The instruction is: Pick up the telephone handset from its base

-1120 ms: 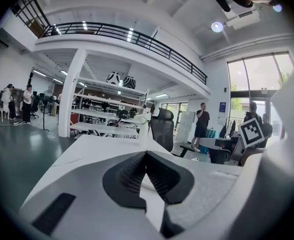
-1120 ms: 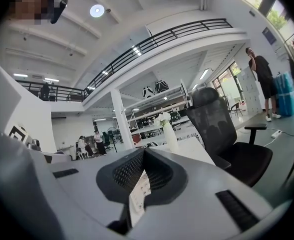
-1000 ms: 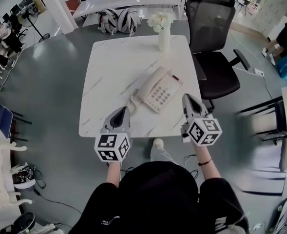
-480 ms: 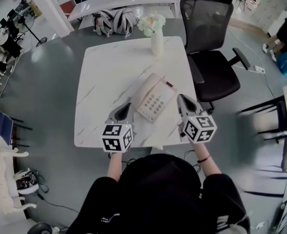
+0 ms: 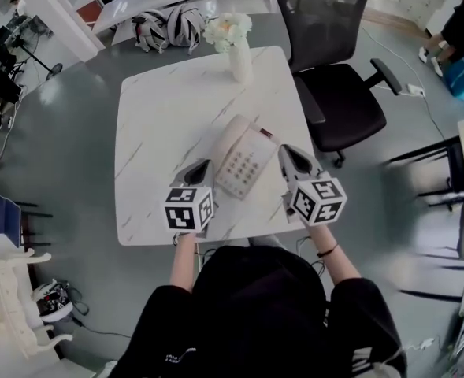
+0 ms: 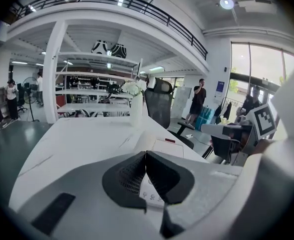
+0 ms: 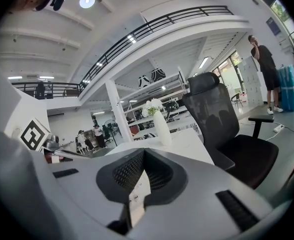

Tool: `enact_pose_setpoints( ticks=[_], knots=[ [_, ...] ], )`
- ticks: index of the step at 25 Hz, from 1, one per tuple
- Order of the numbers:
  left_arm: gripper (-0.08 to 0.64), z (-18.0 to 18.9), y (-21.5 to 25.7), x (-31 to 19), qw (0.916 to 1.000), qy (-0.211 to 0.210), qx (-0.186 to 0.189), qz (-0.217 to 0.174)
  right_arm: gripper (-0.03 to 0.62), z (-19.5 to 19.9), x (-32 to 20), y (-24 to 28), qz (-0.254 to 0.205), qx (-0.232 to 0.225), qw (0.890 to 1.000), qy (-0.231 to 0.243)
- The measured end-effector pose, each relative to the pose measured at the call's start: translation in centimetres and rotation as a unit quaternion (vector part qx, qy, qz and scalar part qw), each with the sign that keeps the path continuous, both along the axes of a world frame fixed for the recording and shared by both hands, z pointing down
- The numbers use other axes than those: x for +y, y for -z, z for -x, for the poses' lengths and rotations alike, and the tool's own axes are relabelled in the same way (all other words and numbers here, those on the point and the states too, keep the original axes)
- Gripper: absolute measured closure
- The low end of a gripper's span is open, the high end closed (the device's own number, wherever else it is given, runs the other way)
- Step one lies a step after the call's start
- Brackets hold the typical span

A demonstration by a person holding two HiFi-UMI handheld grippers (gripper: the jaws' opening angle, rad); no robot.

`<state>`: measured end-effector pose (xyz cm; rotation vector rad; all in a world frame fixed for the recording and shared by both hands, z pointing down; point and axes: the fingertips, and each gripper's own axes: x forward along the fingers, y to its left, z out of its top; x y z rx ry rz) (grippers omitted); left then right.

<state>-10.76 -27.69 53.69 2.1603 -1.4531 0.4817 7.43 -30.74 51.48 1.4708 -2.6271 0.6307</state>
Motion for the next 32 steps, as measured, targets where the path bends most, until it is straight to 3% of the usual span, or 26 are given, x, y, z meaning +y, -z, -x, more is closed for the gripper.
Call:
enact_pose_setpoints(
  ticks=[5,11,20,23,32],
  knots=[
    [0.558,0.1,-1.7,-1.5,0.9992,-0.022,-0.018,0.029,0.601,-0.1,-0.8,-0.5,0.032,-0.045,0.998,-0.019],
    [0.514,0.2,-2.9,-4.0,0.9982,-0.039,-0.034,0.03,0.601,0.0,-1.4,-1.4,0.044,-0.044,0.998,-0.029],
    [0.351,-2.6,-4.6,-6.4,0.9936,-0.105,-0.03,0.029,0.601,-0.9,-0.9,-2.4,0.065,-0.057,0.995,-0.047],
    [0.304,-3.0,-6.1,-6.8,0.9907,-0.118,-0.048,0.046,0.601,-1.4,-0.6,-2.9,0.072,-0.062,0.994,-0.055],
    [0.302,-3.8,-8.6,-7.8,0.9853,-0.134,-0.064,0.085,0.601,-1.8,-0.7,-3.4,0.081,-0.064,0.993,-0.065]
  ],
)
